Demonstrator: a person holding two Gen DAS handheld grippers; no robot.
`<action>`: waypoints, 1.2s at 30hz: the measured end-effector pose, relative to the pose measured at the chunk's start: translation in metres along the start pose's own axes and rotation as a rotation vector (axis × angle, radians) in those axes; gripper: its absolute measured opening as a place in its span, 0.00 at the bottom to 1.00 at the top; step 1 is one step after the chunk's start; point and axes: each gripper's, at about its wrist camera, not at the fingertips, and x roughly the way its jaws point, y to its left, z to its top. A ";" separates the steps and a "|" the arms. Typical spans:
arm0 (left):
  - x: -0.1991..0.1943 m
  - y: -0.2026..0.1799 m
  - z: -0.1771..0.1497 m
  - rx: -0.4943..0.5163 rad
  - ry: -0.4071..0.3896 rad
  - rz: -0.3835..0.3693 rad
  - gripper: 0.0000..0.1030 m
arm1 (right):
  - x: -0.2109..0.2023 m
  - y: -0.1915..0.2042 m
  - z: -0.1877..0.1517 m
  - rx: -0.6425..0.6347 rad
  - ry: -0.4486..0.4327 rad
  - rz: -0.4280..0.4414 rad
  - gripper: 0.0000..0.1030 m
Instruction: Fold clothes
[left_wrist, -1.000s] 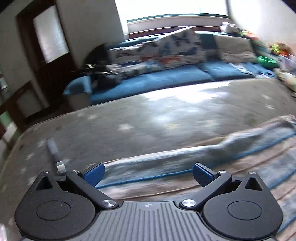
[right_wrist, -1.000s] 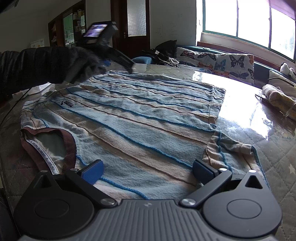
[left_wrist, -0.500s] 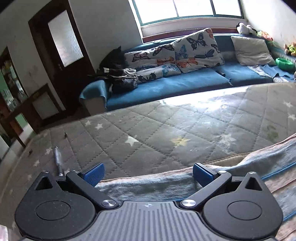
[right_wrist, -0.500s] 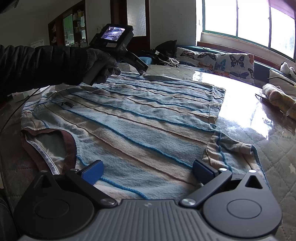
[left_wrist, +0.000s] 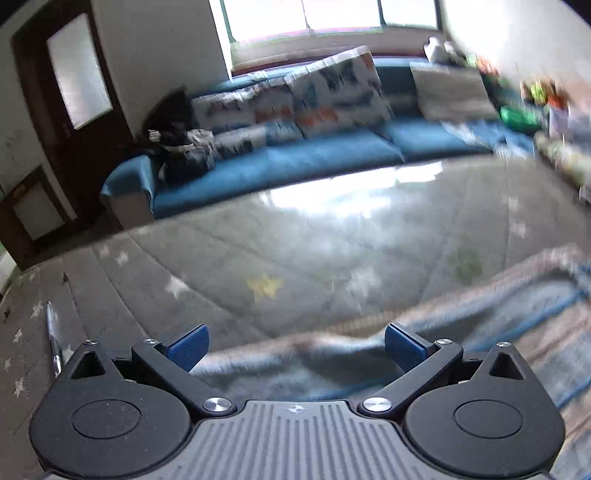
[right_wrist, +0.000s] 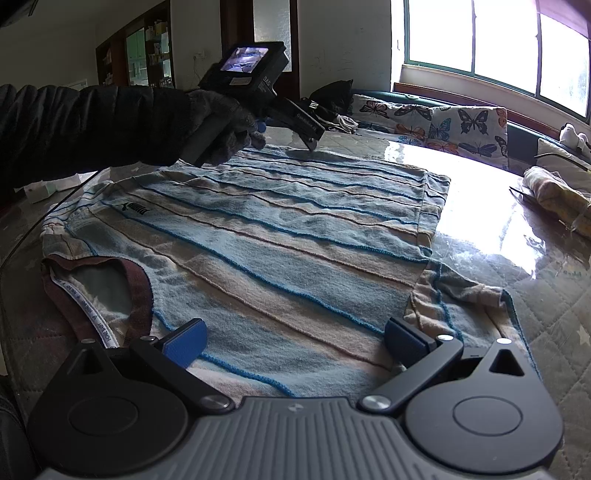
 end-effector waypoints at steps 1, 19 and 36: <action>-0.002 -0.001 -0.004 0.022 -0.010 0.000 1.00 | 0.000 0.000 0.000 0.000 0.000 0.000 1.00; -0.007 0.005 -0.015 0.045 -0.020 -0.011 1.00 | -0.001 0.000 0.000 0.000 0.000 0.000 1.00; -0.010 0.005 -0.023 0.077 -0.056 -0.031 1.00 | 0.000 0.001 0.000 -0.001 0.000 -0.001 1.00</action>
